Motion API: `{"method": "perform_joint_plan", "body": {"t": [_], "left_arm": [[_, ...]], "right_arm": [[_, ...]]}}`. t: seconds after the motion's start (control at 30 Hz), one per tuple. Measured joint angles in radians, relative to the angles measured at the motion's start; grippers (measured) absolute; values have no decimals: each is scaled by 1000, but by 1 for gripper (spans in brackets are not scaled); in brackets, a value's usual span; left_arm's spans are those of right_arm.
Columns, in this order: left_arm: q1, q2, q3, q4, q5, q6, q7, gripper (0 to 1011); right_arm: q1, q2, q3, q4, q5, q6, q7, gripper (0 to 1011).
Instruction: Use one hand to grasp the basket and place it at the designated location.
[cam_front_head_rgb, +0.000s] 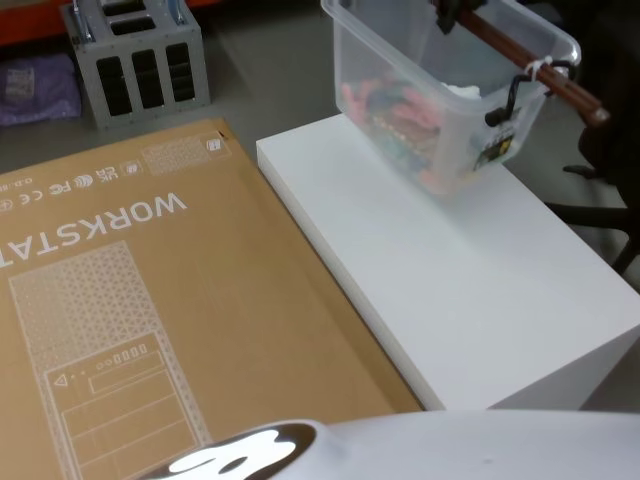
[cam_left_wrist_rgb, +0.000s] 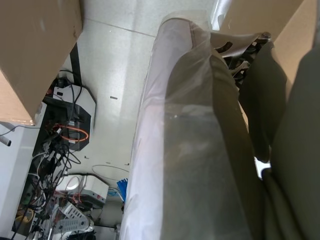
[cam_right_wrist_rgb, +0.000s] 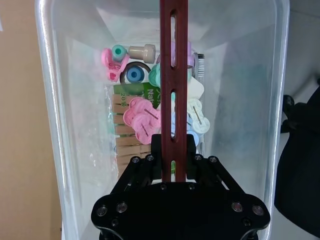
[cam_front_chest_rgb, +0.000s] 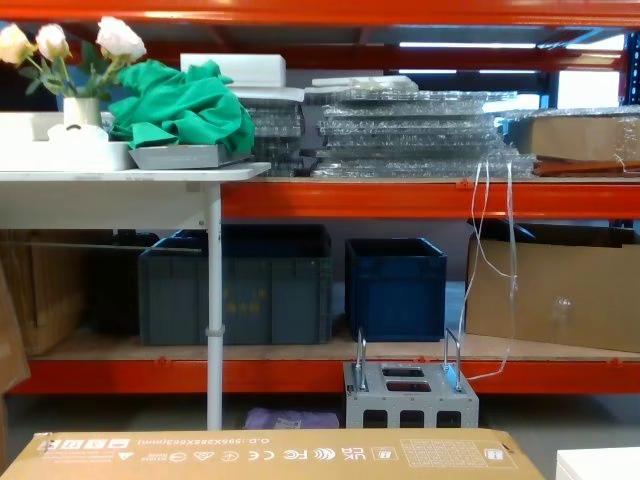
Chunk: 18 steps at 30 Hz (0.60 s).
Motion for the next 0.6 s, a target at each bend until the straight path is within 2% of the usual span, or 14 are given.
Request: {"method": "perform_joint_plan", "body": {"t": [0.2, 0.6], "left_arm": [[0, 0, 0, 0, 0, 0, 0, 0], [0, 0, 0, 0, 0, 0, 0, 0]], "right_arm": [[-36, 8, 8, 8, 11, 3, 1, 238], [-106, 36, 18, -36, 30, 6, 10, 238]]}}
